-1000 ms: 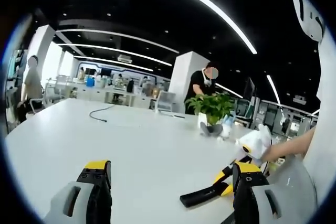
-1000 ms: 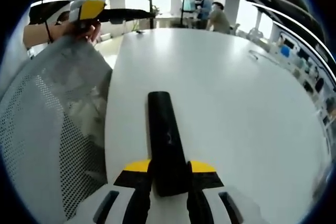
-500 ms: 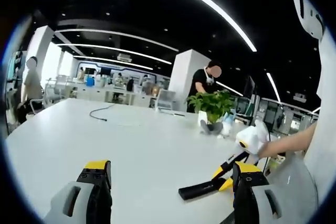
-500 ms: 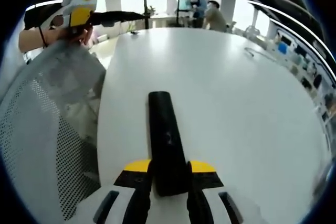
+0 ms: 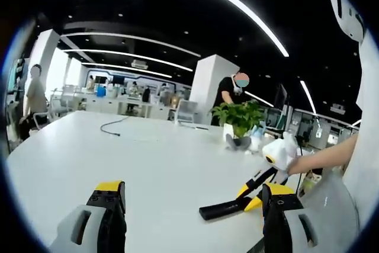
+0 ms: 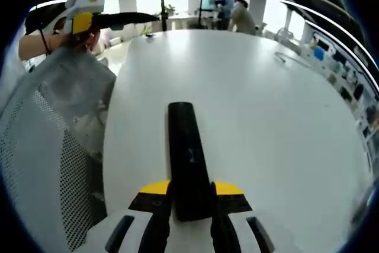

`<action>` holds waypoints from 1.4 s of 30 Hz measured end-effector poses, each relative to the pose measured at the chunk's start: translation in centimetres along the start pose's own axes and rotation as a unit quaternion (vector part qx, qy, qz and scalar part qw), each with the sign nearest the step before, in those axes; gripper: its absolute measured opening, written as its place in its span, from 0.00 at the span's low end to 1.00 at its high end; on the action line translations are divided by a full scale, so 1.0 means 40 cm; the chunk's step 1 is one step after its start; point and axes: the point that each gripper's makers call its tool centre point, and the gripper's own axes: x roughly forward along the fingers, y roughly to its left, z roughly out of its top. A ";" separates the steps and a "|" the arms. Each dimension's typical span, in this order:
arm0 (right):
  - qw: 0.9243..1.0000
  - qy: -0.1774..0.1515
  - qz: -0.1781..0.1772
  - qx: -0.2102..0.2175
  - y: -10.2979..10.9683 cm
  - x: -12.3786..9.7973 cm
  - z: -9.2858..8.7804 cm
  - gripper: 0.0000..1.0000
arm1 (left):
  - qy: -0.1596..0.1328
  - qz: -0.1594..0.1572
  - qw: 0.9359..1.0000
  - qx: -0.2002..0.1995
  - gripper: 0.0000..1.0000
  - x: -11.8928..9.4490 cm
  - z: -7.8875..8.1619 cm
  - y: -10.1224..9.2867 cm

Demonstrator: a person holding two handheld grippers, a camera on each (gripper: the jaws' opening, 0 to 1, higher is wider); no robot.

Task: Press the specified remote control buttons in sequence, fully releasing each button before pressing the next.

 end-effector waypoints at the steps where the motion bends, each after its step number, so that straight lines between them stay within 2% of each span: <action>1: 1.000 0.001 -0.001 0.000 -0.003 0.000 0.000 0.23 | 0.000 0.000 1.000 0.000 1.00 0.000 0.000 0.000; 42: 1.000 0.030 0.000 -0.002 -0.077 0.007 0.008 0.23 | 0.023 0.000 1.000 0.017 0.96 -0.004 -0.018 -0.002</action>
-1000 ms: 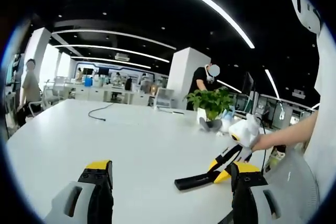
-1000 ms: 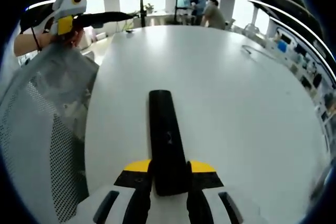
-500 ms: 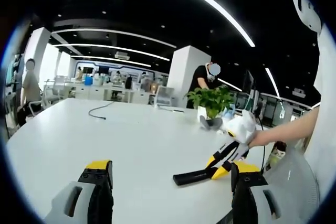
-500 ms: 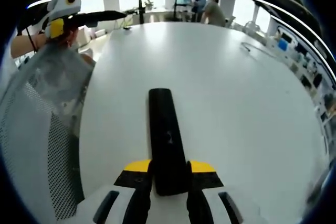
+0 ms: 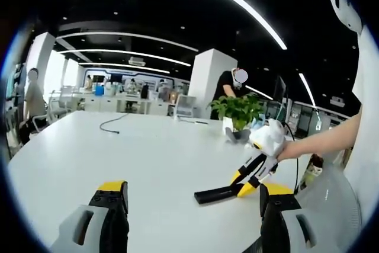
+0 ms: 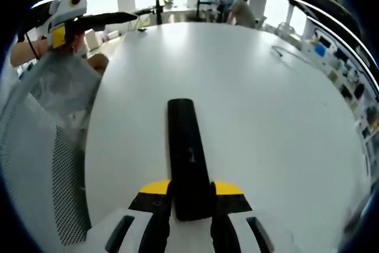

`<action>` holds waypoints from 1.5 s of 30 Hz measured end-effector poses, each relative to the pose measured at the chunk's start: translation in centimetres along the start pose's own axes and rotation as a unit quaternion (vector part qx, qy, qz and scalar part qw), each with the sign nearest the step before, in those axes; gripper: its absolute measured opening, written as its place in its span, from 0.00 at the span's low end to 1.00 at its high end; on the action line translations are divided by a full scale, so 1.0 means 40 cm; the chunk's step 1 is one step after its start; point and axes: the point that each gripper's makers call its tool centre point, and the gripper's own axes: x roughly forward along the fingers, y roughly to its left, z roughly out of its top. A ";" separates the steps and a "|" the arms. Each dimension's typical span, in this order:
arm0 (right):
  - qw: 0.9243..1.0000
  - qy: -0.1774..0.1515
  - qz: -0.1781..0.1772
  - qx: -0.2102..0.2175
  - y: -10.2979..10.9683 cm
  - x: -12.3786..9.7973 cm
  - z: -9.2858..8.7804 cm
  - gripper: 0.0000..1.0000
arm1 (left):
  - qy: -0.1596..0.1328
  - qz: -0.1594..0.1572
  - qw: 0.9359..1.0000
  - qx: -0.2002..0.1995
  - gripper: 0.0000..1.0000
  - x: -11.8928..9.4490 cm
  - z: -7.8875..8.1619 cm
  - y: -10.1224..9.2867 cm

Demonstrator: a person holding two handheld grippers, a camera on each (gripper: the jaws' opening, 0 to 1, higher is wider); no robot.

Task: Press the specified remote control buttons in sequence, fully releasing each button before pressing the next.

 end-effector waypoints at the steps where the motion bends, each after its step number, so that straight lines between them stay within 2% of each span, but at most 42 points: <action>1: 1.000 0.000 0.000 0.001 -0.002 0.000 0.000 0.23 | 0.001 -0.001 1.000 0.000 0.96 0.000 -0.001 -0.001; 45: 1.000 -0.005 -0.006 0.013 -0.053 0.007 0.011 0.23 | 0.016 -0.004 1.000 0.013 0.94 0.002 -0.012 -0.008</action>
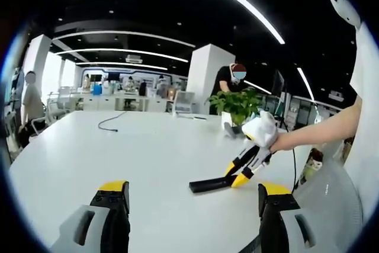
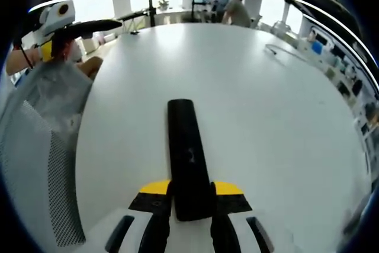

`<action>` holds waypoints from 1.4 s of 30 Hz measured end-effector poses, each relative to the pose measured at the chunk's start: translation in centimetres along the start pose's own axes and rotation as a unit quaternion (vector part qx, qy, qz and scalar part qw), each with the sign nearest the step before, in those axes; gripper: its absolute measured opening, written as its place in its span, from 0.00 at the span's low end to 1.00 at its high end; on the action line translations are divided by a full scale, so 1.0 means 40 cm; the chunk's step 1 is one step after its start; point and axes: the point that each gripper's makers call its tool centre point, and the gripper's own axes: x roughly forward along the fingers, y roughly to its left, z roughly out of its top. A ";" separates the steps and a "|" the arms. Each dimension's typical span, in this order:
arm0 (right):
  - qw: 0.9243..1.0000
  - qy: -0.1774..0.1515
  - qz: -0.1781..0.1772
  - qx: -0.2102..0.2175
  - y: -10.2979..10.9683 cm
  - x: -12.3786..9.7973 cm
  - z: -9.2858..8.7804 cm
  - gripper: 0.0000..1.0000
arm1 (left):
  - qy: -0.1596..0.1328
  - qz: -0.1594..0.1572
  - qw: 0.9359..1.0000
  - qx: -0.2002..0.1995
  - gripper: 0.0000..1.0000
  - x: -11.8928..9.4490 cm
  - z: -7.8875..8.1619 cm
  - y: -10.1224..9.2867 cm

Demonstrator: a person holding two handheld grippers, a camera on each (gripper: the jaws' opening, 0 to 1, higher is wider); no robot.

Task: Press the specified remote control buttons in sequence, fully releasing each button before pressing the next.

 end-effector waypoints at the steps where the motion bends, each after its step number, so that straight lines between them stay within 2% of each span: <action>1: 1.000 0.000 0.000 0.000 0.000 0.000 0.000 0.23 | 0.001 0.000 1.000 0.000 0.94 0.000 -0.001 0.000; 42: 1.000 0.004 0.009 -0.018 -0.048 0.010 0.016 0.23 | 0.009 -0.004 1.000 0.003 0.94 0.001 -0.009 -0.004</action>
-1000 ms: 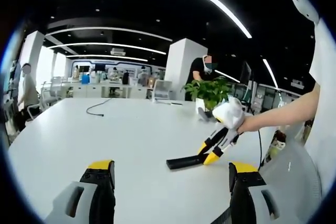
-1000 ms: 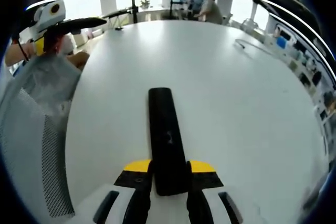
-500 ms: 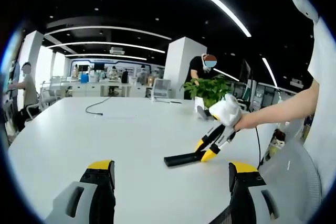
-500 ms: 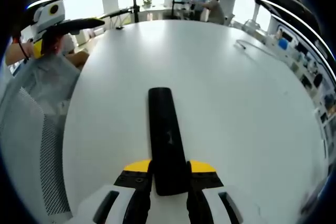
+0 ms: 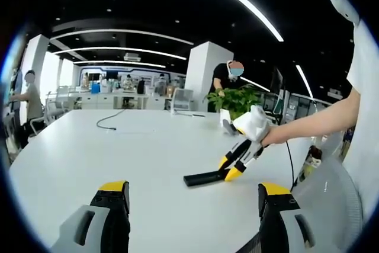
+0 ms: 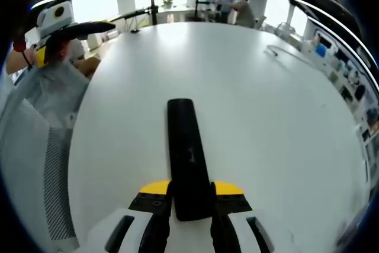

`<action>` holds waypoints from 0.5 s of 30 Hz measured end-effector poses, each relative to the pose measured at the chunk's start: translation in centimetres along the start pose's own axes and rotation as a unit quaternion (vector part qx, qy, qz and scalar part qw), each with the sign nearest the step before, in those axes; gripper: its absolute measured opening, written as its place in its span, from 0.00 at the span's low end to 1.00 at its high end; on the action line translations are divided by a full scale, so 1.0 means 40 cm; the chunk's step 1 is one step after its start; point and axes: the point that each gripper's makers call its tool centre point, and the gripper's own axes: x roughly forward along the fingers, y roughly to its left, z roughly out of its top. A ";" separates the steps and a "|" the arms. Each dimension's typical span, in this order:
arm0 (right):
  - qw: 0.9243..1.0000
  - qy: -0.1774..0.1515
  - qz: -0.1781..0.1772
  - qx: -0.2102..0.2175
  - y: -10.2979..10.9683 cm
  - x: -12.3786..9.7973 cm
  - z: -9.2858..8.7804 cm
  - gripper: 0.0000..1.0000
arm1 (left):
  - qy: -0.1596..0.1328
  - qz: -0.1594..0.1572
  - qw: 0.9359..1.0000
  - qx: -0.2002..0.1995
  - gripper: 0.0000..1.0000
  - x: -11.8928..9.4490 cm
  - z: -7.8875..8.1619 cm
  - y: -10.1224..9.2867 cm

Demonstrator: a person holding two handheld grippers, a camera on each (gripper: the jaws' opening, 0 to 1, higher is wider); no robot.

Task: Press the specified remote control buttons in sequence, fully releasing each button before pressing the next.

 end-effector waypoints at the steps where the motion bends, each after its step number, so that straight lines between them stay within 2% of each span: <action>1: 1.000 0.000 0.000 -0.001 -0.001 0.000 0.000 0.23 | 0.000 0.000 1.000 0.000 0.94 0.000 0.000 -0.001; 15: 1.000 0.005 0.003 -0.006 -0.016 0.004 0.006 0.23 | 0.002 -0.002 1.000 -0.003 0.94 -0.001 -0.003 -0.002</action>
